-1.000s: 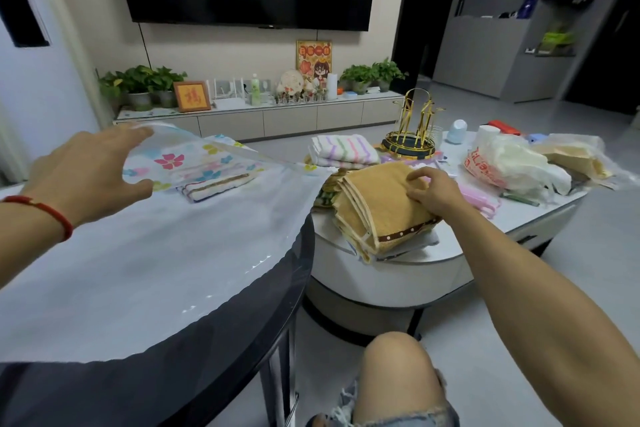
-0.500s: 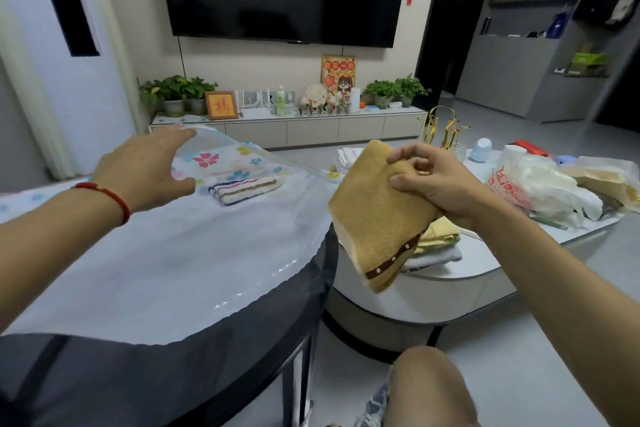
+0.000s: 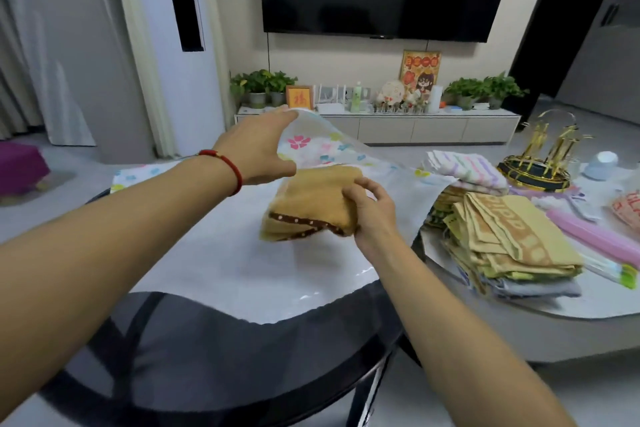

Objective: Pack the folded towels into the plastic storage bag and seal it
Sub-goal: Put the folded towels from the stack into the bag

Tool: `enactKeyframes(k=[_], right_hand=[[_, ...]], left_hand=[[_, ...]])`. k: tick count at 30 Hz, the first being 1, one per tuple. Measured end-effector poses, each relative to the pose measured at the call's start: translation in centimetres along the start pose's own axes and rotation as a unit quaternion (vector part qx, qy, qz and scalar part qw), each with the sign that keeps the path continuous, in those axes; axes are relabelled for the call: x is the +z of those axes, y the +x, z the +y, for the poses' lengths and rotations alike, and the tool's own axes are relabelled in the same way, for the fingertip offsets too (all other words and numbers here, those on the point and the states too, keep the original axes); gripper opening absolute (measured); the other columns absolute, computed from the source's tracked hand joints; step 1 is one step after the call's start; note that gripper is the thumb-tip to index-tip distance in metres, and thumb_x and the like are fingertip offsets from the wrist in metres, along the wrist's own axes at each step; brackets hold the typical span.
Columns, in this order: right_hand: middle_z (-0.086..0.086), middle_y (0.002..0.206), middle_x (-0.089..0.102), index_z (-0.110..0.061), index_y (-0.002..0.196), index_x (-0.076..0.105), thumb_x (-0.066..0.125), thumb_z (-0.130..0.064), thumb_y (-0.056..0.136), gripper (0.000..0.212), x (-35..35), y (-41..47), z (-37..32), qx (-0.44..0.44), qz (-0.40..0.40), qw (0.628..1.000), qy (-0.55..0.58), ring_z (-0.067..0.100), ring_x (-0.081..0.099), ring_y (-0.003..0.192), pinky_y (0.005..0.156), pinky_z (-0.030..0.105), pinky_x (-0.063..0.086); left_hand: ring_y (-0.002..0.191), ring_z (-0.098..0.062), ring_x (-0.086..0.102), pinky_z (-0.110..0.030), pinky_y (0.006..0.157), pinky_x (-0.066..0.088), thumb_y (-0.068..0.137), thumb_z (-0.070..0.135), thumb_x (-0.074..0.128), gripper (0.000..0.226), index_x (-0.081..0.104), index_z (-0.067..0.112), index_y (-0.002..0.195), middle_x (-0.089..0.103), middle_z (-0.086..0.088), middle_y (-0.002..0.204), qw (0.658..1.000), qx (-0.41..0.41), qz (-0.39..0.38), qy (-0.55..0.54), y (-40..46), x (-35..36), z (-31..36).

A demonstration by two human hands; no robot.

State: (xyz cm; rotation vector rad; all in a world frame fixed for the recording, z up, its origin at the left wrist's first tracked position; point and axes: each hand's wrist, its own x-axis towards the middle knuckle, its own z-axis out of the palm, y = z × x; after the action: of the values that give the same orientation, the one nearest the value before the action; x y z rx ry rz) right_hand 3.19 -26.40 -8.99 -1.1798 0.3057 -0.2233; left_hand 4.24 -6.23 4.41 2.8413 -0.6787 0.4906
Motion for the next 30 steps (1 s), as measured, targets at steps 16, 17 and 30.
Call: enactKeyframes(k=[16,17,30], right_hand=[[0.009,0.142,0.044,-0.03,0.144,0.043,0.082,-0.028,0.081,0.074,6.4,0.7,8.3,0.055,-0.018,0.964,-0.261,0.03,0.058,0.111,0.068,0.033,0.055],[0.01,0.144,0.043,-0.029,0.148,0.04,0.081,-0.029,0.081,0.078,8.1,0.3,8.7,0.057,-0.02,0.967,-0.249,0.031,0.058,0.113,0.075,0.037,0.058],[0.018,0.148,0.035,-0.032,0.142,0.047,0.057,-0.042,0.095,0.048,10.8,0.4,11.4,-0.185,-0.094,0.686,-0.698,0.044,0.036,0.131,0.099,0.051,0.038]], left_hand=[[0.132,-0.027,0.045,-0.047,0.103,0.045,0.077,0.04,0.069,0.086,0.03,0.028,0.152,0.037,0.004,0.155,1.0,0.009,0.011,-0.003,-0.4,-1.3,-0.9],[0.13,-0.027,0.046,-0.045,0.102,0.045,0.077,0.04,0.069,0.085,0.03,0.028,0.152,0.037,0.004,0.155,1.0,0.011,0.011,-0.005,-0.5,-1.4,-0.9],[0.138,-0.021,0.037,-0.04,0.11,0.038,0.079,0.036,0.069,0.084,0.029,0.025,0.153,0.037,0.004,0.155,0.999,0.028,-0.003,-0.017,-1.0,-1.8,-1.2]])
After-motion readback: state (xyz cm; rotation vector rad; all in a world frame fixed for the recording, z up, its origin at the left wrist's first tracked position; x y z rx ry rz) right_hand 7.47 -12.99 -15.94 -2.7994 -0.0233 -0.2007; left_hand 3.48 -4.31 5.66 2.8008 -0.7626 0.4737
